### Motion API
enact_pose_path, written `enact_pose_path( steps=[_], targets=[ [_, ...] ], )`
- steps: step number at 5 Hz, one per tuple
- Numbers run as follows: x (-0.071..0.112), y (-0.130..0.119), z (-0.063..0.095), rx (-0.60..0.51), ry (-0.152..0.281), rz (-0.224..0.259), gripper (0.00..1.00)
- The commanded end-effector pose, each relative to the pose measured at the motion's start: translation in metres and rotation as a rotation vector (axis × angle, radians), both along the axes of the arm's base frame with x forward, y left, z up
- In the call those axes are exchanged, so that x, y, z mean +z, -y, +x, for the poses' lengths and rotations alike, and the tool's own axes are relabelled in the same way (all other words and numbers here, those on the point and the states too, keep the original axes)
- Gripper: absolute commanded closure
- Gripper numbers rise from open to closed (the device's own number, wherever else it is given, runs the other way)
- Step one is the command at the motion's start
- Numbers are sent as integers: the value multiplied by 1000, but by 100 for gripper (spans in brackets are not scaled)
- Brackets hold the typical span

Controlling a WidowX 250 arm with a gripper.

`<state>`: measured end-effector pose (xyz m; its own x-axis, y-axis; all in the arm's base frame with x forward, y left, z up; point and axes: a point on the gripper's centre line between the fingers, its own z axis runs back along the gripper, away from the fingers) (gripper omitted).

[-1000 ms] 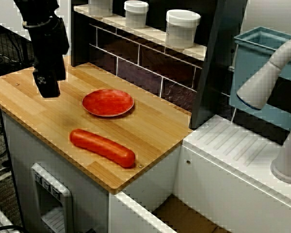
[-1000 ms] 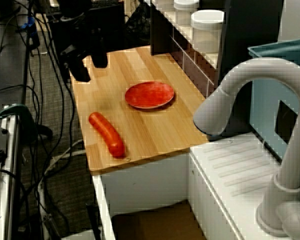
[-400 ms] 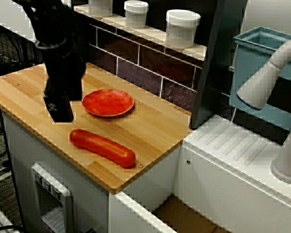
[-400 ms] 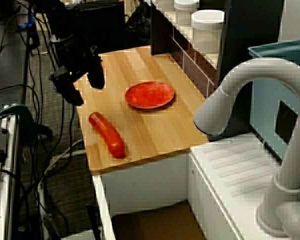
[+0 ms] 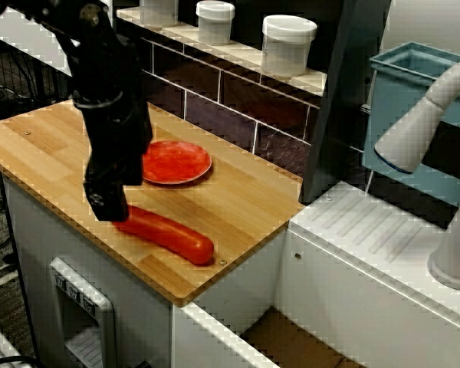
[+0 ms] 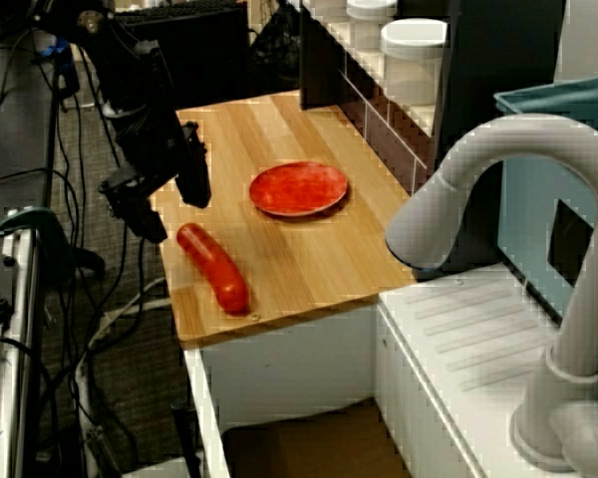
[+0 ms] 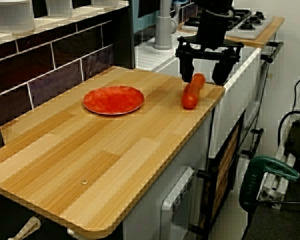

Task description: Put the object on the plate

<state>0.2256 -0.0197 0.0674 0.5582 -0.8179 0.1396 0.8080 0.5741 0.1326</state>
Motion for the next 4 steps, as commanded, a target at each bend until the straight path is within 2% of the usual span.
enact_pose_path(
  steps=[1,3,4],
  targets=[
    [-13,9,14,20,-2,15,0],
    [-24,9,26,43,-18,24,0],
    [-30,8,25,57,-18,31,100]
  ],
)
